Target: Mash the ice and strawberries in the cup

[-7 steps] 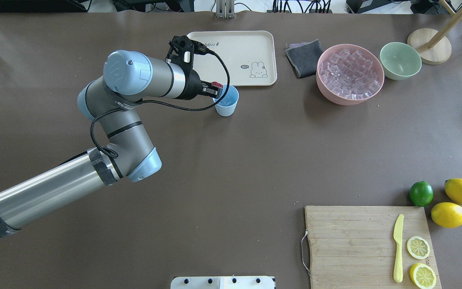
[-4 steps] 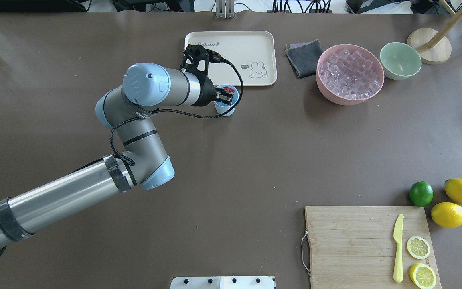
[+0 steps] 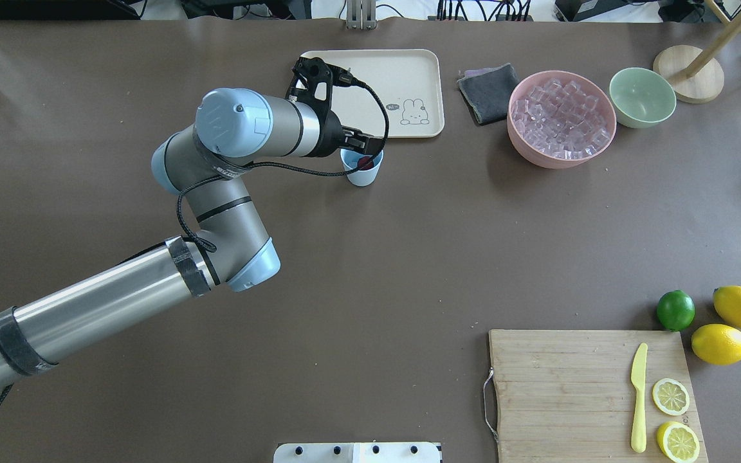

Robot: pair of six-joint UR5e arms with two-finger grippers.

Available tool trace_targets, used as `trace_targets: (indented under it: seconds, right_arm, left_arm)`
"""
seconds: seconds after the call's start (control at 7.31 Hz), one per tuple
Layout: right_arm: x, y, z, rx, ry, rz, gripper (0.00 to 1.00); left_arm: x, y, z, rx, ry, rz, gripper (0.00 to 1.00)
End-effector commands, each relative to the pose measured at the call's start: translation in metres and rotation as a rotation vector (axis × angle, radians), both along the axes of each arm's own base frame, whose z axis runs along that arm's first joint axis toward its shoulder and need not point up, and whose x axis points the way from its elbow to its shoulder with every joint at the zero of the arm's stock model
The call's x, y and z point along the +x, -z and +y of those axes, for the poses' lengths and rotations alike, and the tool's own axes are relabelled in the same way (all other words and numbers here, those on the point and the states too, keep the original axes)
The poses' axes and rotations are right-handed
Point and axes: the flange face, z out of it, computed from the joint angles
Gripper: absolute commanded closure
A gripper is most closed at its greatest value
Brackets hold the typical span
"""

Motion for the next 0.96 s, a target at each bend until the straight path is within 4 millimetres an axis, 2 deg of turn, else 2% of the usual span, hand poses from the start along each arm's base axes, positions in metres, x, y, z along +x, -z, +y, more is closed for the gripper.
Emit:
trace_targets:
  seconds: [0.0,0.14,0.27,0.41,0.68,0.82]
  right_arm:
    - [0.001,0.001,-0.001,0.002,-0.002,0.0,0.0]
    - [0.0,-0.001,0.0,0.0,0.005,0.004,0.0]
    - [-0.002,-0.004,0.001,-0.006,0.011,0.005,0.0]
    - [-0.002,-0.005,0.002,-0.01,0.01,0.005,0.0]
    - [-0.009,-0.008,0.003,-0.036,0.024,0.005,0.0]
    - [-0.022,0.003,-0.011,-0.083,0.047,0.01,0.0]
  left_arm:
    - [-0.052,-0.001,-0.041,-0.01,0.016,0.008,0.17]
    - [-0.116,-0.028,-0.073,-0.055,-0.044,0.003,0.17]
    - [-0.171,-0.061,-0.094,-0.057,-0.065,-0.024,0.13]
    - [-0.215,-0.089,-0.106,-0.08,-0.063,-0.038,0.04]
    - [-0.305,-0.139,-0.127,-0.235,-0.098,-0.063,0.04]
    - [-0.353,-0.173,-0.125,-0.266,-0.116,-0.072,0.03]
